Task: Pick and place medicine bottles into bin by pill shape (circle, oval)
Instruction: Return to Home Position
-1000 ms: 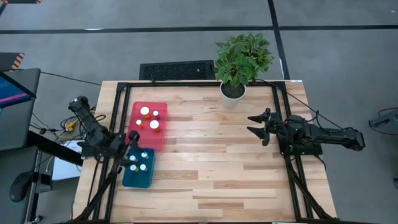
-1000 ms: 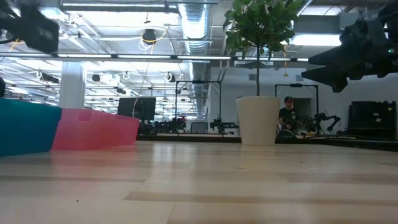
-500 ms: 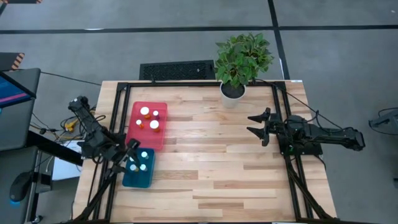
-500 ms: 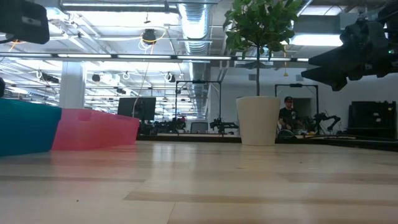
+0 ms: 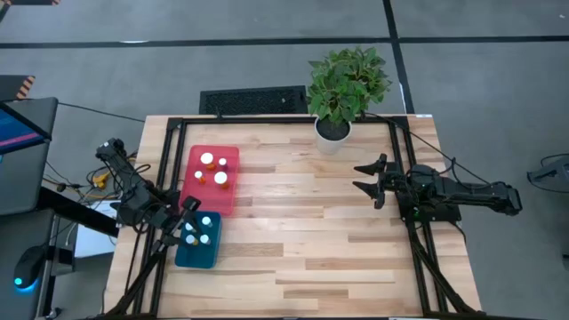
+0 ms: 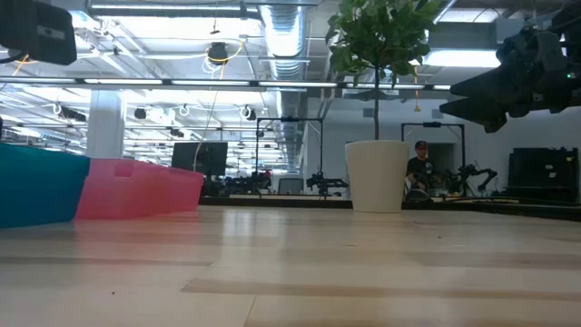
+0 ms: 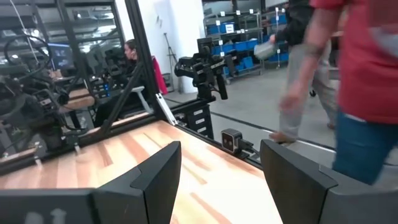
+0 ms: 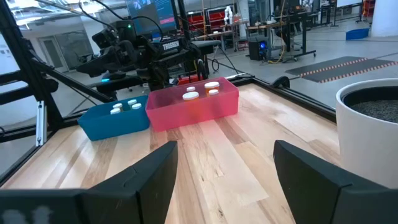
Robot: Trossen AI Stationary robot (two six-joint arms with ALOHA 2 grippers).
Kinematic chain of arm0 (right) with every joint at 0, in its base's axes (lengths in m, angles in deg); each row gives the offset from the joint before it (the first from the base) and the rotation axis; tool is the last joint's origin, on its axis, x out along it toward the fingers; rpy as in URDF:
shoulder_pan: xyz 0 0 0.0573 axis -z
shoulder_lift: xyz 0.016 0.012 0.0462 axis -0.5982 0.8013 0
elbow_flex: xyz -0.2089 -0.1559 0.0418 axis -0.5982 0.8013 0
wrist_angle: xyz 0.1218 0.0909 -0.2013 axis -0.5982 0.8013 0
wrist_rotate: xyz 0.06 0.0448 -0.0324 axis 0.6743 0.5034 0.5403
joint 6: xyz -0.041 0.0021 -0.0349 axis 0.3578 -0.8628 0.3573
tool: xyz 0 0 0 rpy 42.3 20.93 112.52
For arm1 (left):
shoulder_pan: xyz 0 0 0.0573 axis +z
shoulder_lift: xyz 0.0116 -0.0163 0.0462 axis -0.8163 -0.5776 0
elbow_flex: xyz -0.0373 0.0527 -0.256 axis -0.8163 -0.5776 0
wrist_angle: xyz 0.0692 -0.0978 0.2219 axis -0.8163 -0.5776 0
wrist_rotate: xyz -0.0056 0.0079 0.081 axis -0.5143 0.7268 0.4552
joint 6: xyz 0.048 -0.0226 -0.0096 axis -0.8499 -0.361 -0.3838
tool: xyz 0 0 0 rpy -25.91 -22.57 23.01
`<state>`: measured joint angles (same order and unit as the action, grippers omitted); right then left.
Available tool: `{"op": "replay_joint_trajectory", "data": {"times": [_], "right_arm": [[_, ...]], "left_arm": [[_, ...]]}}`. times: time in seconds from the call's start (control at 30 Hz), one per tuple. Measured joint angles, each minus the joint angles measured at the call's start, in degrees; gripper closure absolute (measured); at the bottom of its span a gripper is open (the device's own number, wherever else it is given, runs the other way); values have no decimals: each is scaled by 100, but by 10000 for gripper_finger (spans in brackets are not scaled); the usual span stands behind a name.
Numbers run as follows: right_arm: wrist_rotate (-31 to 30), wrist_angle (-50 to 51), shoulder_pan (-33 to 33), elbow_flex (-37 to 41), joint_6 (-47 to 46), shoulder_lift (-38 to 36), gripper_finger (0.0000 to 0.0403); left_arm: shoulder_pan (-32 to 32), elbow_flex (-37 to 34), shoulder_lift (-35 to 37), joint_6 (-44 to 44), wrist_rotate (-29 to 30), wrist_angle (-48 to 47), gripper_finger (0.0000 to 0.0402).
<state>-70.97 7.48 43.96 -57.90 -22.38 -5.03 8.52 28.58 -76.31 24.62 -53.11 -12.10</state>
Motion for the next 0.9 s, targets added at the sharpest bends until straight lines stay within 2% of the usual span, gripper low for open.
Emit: {"op": "replay_joint_trajectory", "data": {"times": [0.9], "right_arm": [[0, -9, 0, 4, -3, 0, 127]], "left_arm": [[0, -3, 0, 138, 0, 2, 189]]}}
